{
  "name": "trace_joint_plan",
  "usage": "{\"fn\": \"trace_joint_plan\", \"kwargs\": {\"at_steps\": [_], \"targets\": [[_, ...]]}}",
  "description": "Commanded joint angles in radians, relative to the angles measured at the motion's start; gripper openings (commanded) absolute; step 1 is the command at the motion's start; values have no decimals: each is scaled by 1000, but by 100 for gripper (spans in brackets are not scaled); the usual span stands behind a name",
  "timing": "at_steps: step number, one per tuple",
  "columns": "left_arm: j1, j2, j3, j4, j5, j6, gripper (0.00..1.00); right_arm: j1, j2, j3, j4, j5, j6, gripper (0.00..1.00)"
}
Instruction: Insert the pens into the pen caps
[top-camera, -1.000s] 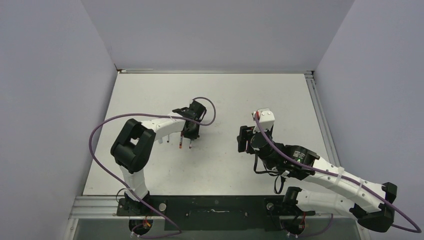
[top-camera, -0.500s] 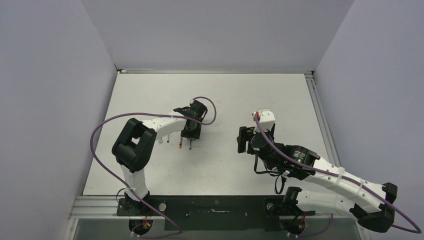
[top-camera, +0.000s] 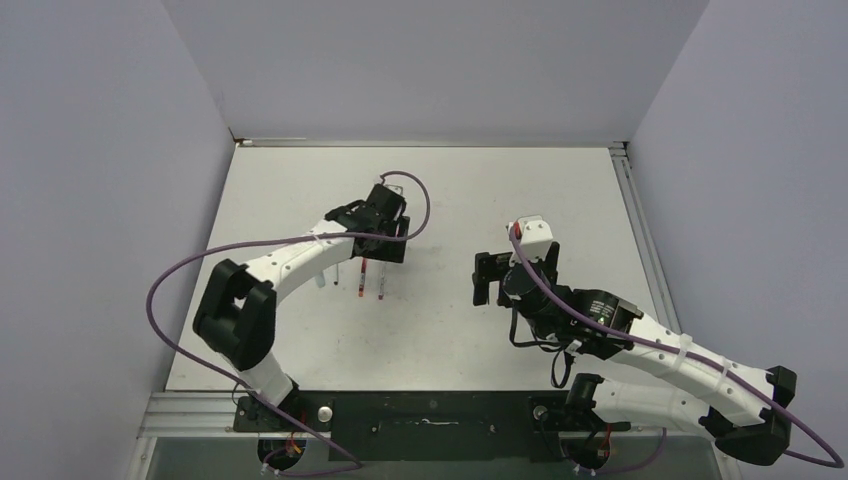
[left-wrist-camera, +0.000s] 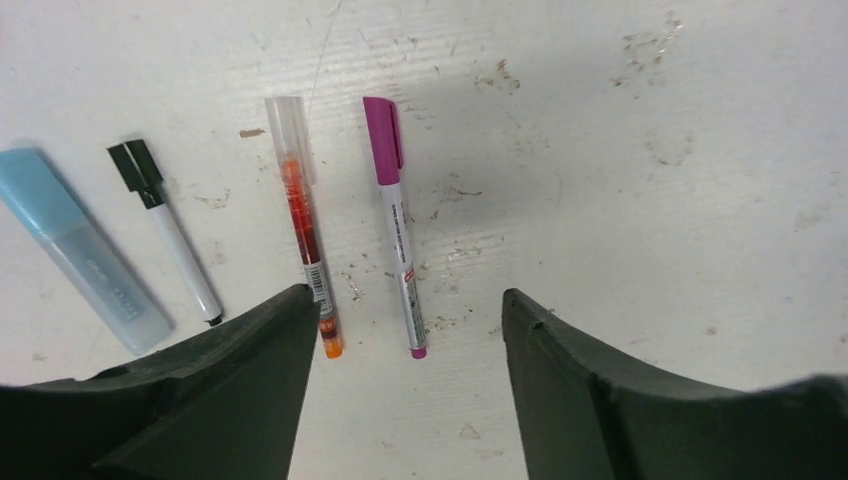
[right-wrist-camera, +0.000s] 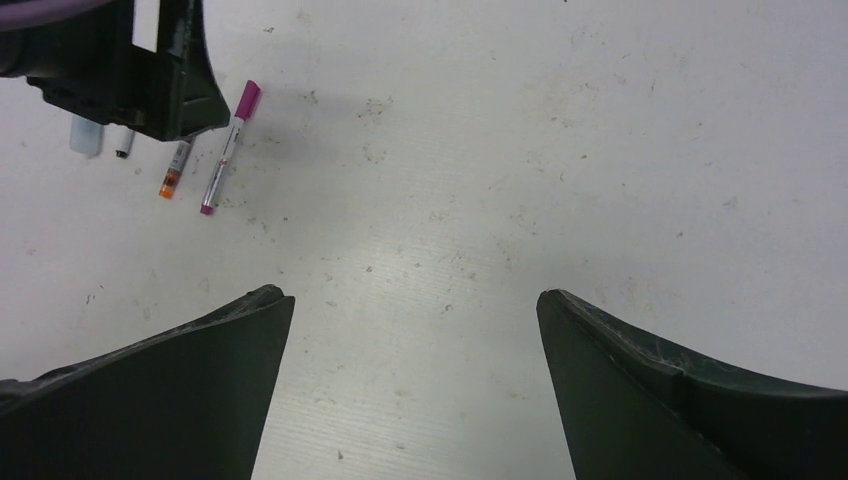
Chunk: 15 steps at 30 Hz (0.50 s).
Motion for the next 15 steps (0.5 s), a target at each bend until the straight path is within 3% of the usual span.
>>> {"fn": "trace_joint_plan", "kwargs": {"at_steps": [1,2,4,5,15], "targets": [[-5,-150,34,21,19,44,70,-6,-12,49,-1,51,-1,95],[-5,-174,28,26,30,54,79,-6,-13,51,0,53,1,94],[-5,-222,13,36,44,69,86,-5,-14,56,-1,57,7,91],[-5,-248,6,39,48,75,98,-5,-15,58,0,60,10,90],[-3,-574,-196,143,171,110,96,-7,-12,67,-19,121,79,90]]}}
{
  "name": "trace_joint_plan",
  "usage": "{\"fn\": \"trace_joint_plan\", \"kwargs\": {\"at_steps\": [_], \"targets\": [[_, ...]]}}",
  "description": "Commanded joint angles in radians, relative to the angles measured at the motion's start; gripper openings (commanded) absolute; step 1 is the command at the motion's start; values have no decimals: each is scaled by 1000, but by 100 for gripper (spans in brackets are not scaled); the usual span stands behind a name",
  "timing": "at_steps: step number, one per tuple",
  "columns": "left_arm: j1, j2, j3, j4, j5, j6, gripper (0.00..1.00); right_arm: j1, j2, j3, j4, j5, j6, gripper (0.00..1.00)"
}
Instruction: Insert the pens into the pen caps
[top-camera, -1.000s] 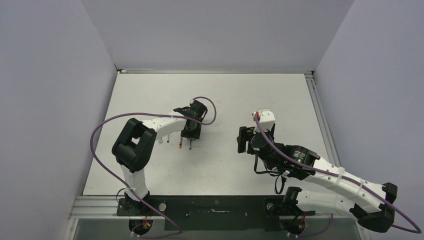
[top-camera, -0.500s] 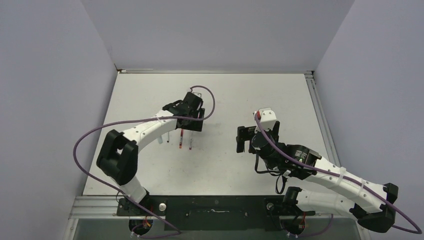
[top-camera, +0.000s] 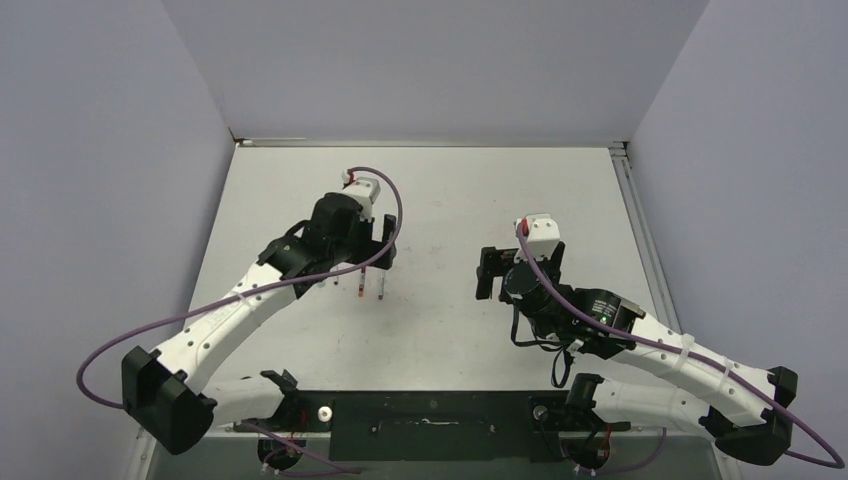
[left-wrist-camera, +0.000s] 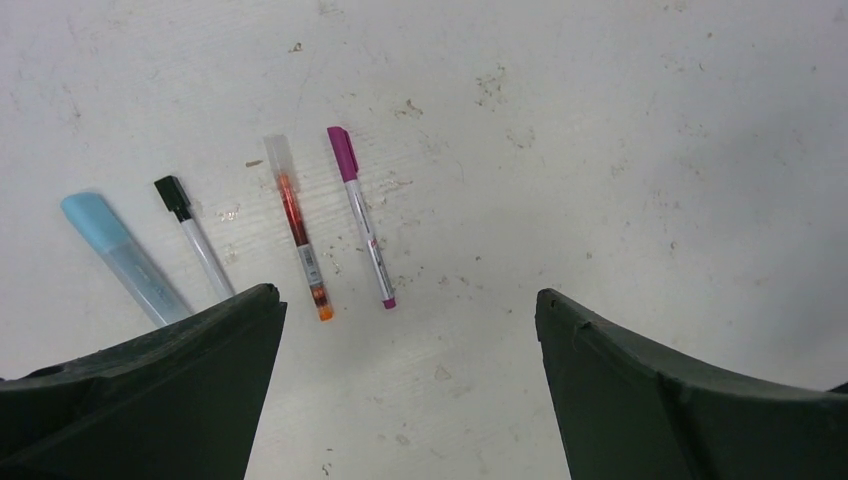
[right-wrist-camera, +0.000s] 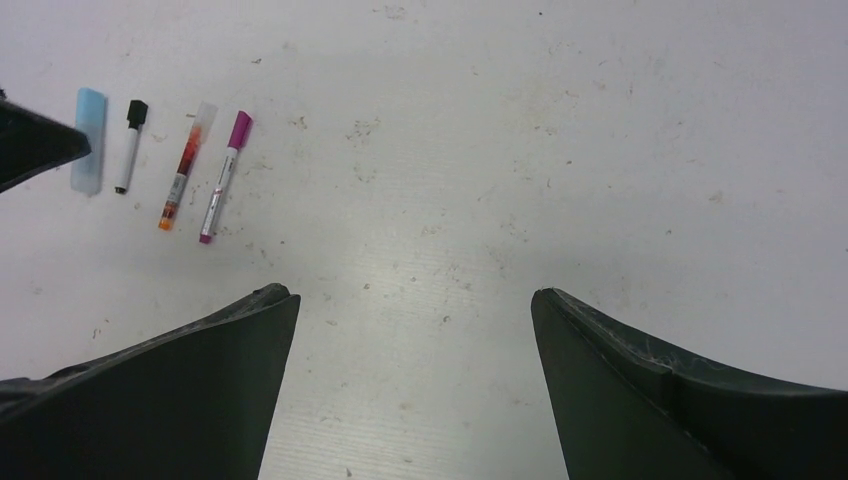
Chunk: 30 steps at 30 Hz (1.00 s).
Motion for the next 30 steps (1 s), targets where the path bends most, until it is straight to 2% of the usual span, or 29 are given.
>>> {"fn": "trace_joint_plan", "kwargs": {"at_steps": [1,10,19,26,30], "targets": [[-4,-154,-82,80,77,29,96,-7,-9,53,-23,89,57,90],[-4,-381,-200,81,139,34,96,-9,21,60,-80,219,193,90],[-3,-549,-355,140,206,-6,96,-8,20,40,-107,250,250,90],[-3,-560,-363,142,177,26,96,-9,-4,22,-120,240,247,90],[-5,-539,-356,124,175,33,96,-8,35,48,-184,258,278,90]]}}
